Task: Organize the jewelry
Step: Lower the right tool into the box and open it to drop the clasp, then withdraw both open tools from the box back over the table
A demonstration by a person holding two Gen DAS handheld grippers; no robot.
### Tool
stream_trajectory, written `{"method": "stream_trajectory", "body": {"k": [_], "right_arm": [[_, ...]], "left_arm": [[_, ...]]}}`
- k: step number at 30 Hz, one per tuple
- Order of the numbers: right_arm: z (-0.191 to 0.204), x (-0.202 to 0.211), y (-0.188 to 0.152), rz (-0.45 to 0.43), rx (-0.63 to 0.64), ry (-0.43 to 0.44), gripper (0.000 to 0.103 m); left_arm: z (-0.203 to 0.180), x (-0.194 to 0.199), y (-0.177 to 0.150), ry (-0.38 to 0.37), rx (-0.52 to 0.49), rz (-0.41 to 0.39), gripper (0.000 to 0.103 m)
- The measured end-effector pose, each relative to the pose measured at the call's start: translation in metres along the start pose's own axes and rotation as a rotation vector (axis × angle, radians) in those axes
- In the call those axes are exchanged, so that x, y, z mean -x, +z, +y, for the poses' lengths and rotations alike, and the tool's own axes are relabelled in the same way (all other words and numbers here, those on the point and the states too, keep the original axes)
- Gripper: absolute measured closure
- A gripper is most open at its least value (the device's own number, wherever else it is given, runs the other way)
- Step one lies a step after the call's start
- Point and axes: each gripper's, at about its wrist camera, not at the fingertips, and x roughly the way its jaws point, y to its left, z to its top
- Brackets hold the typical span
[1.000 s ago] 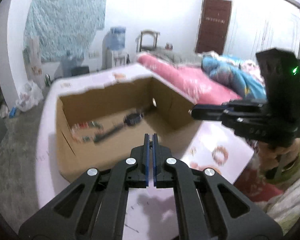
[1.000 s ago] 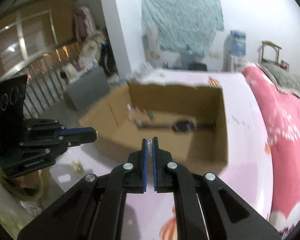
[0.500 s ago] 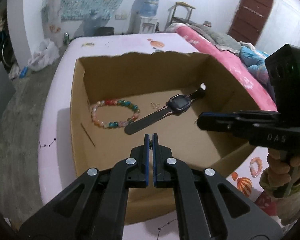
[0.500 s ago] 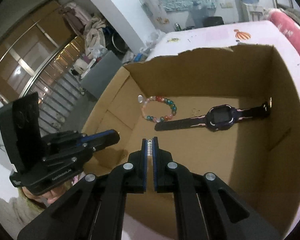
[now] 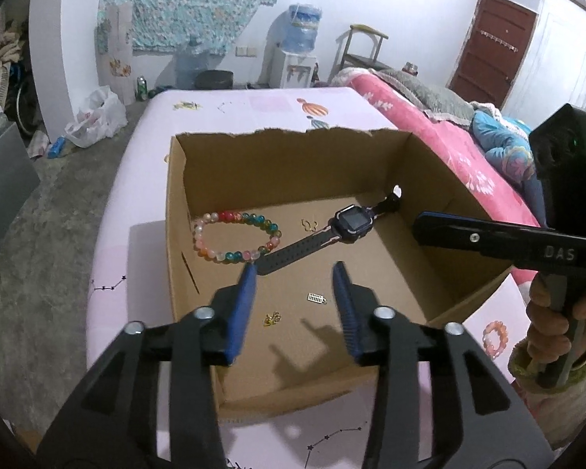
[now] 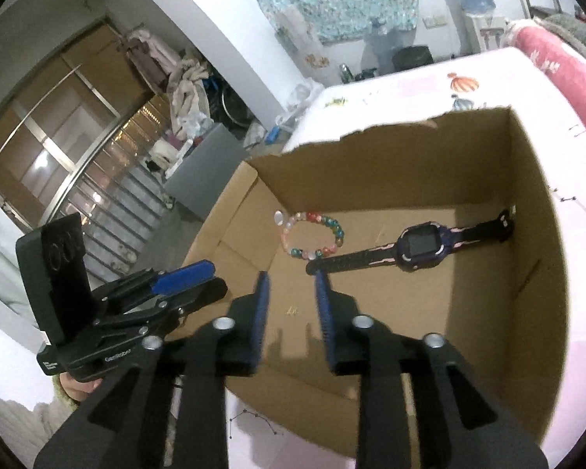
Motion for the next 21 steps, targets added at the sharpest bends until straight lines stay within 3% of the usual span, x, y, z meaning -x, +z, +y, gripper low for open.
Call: {"method": "stream_trajectory", "body": {"k": [6,8,15,21], "right_arm": [[0.014,0.030,-0.013,-0.088,0.029,-0.065,0.046],[0.018,0.037,-0.019,-0.108,0.036,-0.081,0.043],[0.030,0.061,-0.041,-0.156,0.053,-0.141,0.029],[0.033,0.077,-0.055,-0.179,0.047,-0.182,0.022]], "left_arm": [[-0.012,0.029,-0.009,0.048,-0.032,-0.063,0.031],[-0.015,0.036,-0.012,0.060,-0.038,-0.079,0.024],[-0.028,0.062,-0.032,0.082,-0.065,-0.099,0.014],[-0.032,0.068,-0.054,0.101,-0.053,-0.069,0.012]]}}
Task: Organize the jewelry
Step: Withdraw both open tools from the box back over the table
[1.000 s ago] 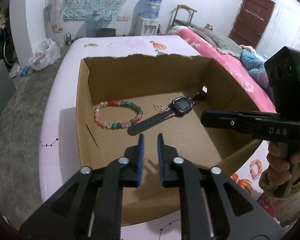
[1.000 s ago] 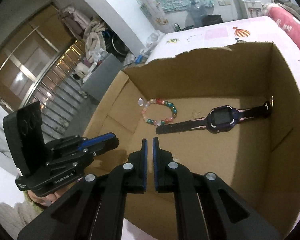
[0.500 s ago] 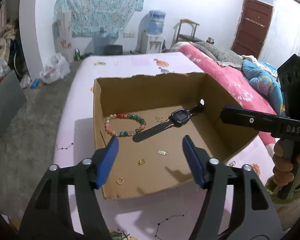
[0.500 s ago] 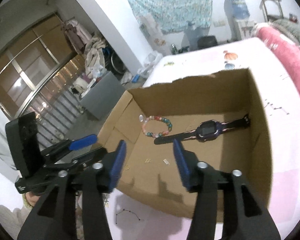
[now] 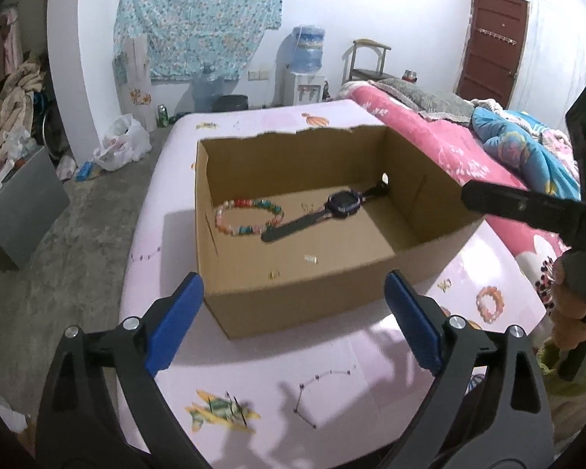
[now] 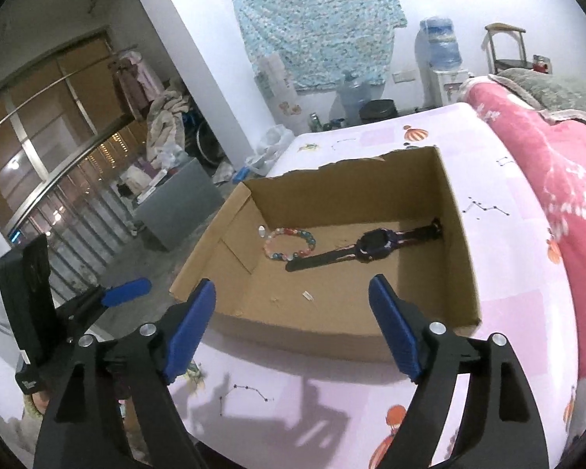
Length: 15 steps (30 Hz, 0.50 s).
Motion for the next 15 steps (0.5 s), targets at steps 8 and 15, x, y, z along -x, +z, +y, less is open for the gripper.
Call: {"method": "stream_trajectory", "body": {"k": [8,15], "right_arm": [[0.001,0.018,-0.019,-0.009,-0.004,-0.091,0.017],[-0.001,0.035,-0.041,-0.021,0.005,-0.204,0.010]], "left_arm": [[-0.004,0.004,-0.024,0.002,0.038,0.044,0.012],[-0.011,0.009,-0.040,0.003,0.048,0.059,0.012]]}}
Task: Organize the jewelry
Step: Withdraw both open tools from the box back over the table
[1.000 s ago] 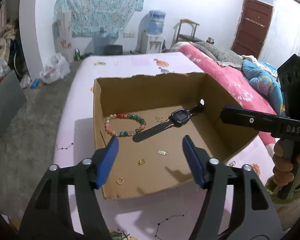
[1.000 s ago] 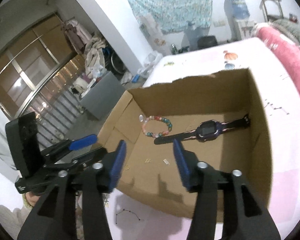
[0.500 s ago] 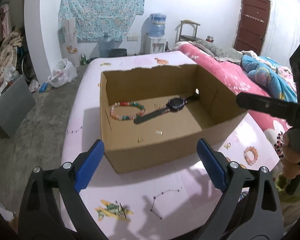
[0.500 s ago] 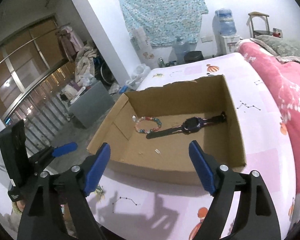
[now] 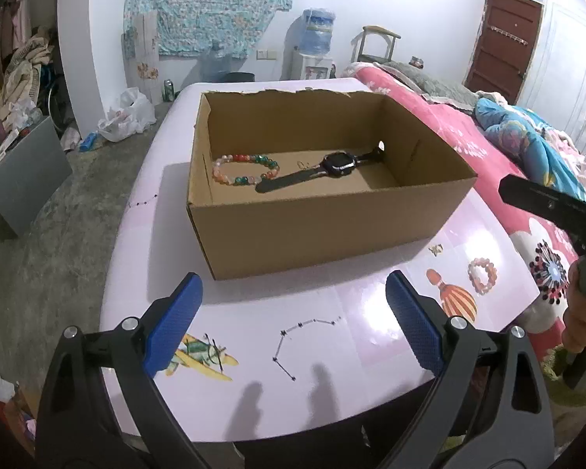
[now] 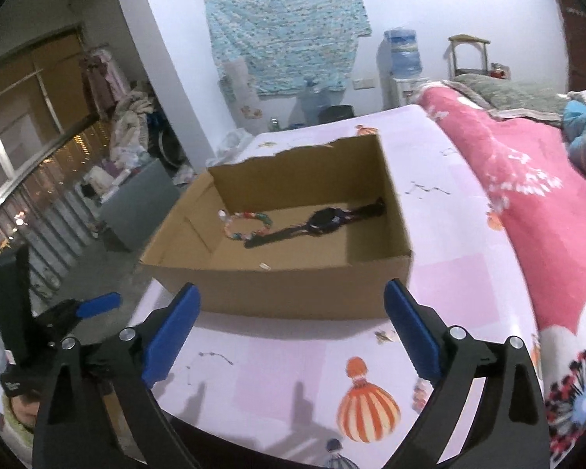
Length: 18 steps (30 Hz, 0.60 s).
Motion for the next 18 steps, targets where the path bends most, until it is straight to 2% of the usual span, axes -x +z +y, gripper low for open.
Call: {"method": "stream_trajectory", "body": {"k": [12,18], "right_arm": [[-0.011,0.010,-0.026,-0.003,0.049,-0.255,0.007],[-0.017,0.003,-0.034,0.014,0.089,-0.353,0.007]], "left_arm": [[-0.015,-0.003,-0.017,-0.013,-0.004,0.031,0.012],[-0.020,-0.013,-0.018,-0.018,-0.012,0.052,0.012]]}}
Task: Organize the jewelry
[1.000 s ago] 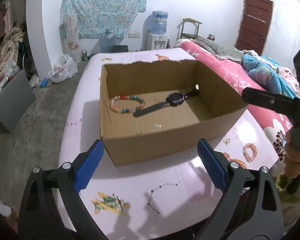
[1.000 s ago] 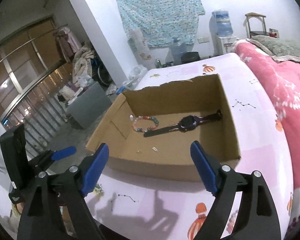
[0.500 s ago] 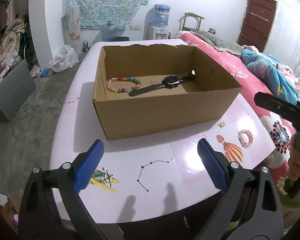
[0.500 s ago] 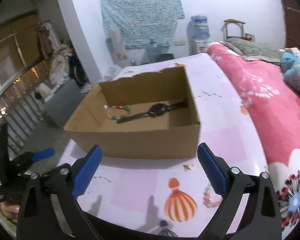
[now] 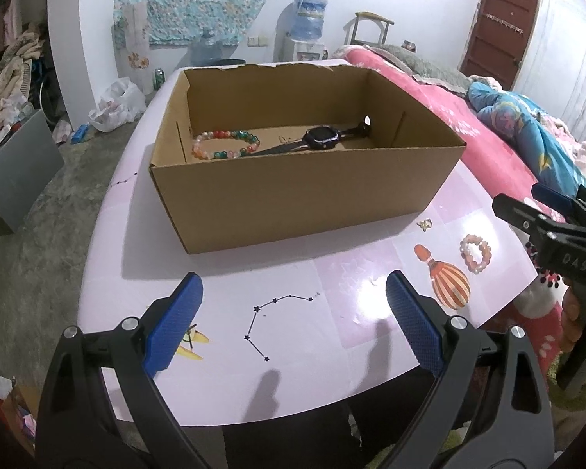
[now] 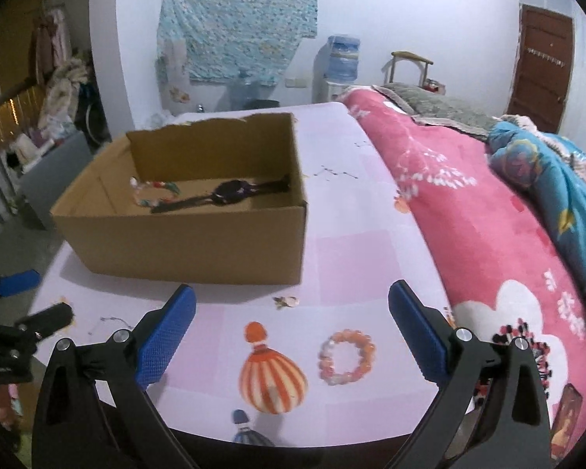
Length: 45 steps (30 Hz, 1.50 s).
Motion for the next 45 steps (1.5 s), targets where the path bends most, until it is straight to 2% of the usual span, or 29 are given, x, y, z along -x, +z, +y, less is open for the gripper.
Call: {"method": "stream_trajectory", "body": {"k": [6,16,21,24,27,32,38,43,45], "right_arm": [[0.003,-0.011,-0.009,0.028,0.040,-0.039,0.007],[-0.004,-0.018,-0.036,0.078,0.041,0.145,0.007],[-0.030,-0.009,-0.056,0.072,0.029,0.125,0.007],[-0.051,-0.008,-0.061,0.099,-0.028,0.130,0.007],[-0.065,-0.011,-0.057,0.114,-0.080,0.140,0.007],[-0.067,-0.018,-0.040,0.079,-0.107,0.168,0.007],[-0.044,-0.050,-0.019,0.090,-0.066,0.227,0.027],[-0.025,-0.072,-0.012,0.126,-0.040,0.293,0.054],[-0.018,-0.078,-0.011,0.137,-0.025,0.324,0.060]], "left_arm": [[-0.002,-0.014,0.001,0.000,0.001,0.030,0.012],[-0.009,-0.045,-0.005,0.014,0.000,0.101,0.012],[-0.018,-0.064,-0.011,0.025,-0.014,0.142,0.012],[-0.025,-0.075,-0.015,0.034,-0.041,0.159,0.012],[-0.032,-0.084,-0.017,0.052,-0.078,0.168,0.012],[-0.036,-0.099,-0.018,0.066,-0.110,0.187,0.012],[-0.035,-0.107,-0.018,0.056,-0.103,0.183,0.009],[-0.037,-0.108,-0.020,0.054,-0.108,0.159,0.008],[-0.037,-0.110,-0.020,0.053,-0.110,0.161,0.008]]}}
